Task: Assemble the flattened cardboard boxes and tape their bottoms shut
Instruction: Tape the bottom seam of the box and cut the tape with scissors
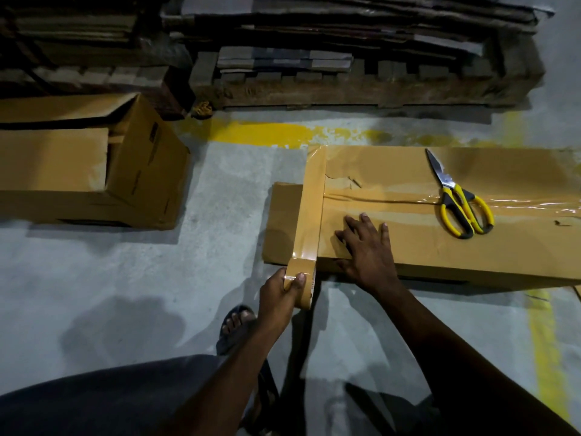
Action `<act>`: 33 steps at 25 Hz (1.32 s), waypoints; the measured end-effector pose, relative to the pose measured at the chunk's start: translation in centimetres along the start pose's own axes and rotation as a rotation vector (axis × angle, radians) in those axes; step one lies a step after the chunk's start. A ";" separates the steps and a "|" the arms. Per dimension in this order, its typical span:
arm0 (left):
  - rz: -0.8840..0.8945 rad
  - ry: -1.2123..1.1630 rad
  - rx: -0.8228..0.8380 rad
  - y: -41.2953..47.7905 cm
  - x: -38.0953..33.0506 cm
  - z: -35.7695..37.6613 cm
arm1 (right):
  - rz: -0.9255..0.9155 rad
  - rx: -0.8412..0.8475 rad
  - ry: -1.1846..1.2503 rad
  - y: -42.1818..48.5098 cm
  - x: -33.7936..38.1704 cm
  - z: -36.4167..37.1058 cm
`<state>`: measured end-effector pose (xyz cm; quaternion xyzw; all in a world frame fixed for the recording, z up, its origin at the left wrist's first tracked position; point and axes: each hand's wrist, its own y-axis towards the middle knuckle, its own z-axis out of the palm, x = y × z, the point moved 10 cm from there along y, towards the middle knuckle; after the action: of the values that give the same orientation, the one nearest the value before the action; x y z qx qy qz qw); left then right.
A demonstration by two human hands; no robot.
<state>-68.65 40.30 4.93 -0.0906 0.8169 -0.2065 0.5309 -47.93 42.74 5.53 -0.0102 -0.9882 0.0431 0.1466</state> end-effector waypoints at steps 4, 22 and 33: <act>-0.016 0.043 0.021 0.4 0.5 0.5 | -0.007 -0.008 0.005 0.0 0.1 -0.1; -0.219 0.170 0.046 1.0 3.6 1.1 | -0.347 0.096 -0.189 -0.8 4.6 1.9; -0.091 -0.038 -0.024 1.0 2.5 1.0 | -0.256 0.238 -0.079 0.1 4.0 0.5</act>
<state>-68.74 40.01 2.12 -0.1379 0.8040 -0.2191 0.5353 -51.94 42.93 6.22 0.1349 -0.9743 0.1412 0.1122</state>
